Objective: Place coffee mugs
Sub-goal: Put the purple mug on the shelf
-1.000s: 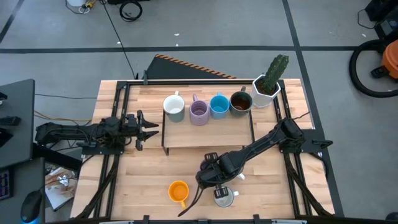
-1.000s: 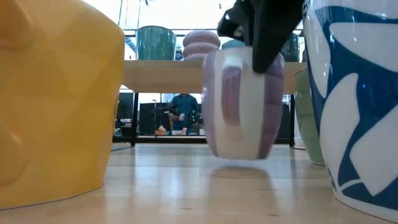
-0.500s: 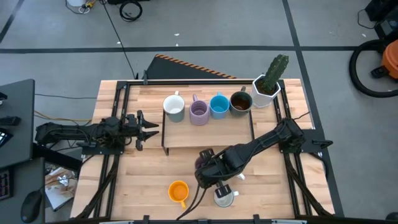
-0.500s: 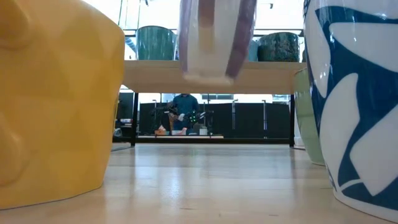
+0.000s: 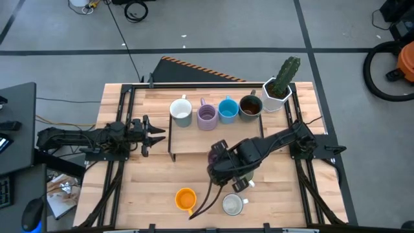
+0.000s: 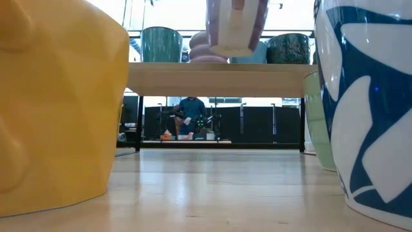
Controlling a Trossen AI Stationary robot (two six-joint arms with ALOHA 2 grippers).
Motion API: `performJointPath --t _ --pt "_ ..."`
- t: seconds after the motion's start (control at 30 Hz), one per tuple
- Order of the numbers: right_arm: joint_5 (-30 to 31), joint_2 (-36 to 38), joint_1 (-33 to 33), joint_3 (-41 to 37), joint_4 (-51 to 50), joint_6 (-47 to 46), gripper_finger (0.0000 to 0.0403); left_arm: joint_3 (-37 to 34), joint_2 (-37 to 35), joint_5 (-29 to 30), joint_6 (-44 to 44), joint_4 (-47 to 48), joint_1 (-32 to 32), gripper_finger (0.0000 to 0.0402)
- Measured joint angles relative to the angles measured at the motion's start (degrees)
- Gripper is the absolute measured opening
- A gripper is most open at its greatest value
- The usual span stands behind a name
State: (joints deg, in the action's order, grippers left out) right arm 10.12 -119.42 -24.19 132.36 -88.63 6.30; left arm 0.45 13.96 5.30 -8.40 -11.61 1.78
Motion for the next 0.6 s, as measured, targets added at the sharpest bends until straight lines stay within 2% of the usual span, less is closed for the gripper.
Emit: performJointPath --t 0.23,0.47,0.6 --pt "0.87 0.60 1.26 0.60 -1.33 1.99 0.0025 0.00 0.00 0.02 0.00 0.01 0.00 0.0149" --pt "0.70 5.33 1.60 0.47 -1.42 1.09 0.0023 0.00 0.02 0.02 0.50 -0.06 0.00 0.0149" --pt "0.93 8.22 1.62 -3.14 -1.33 0.75 0.0023 0.00 0.02 0.04 0.61 -0.09 0.00 0.0149"
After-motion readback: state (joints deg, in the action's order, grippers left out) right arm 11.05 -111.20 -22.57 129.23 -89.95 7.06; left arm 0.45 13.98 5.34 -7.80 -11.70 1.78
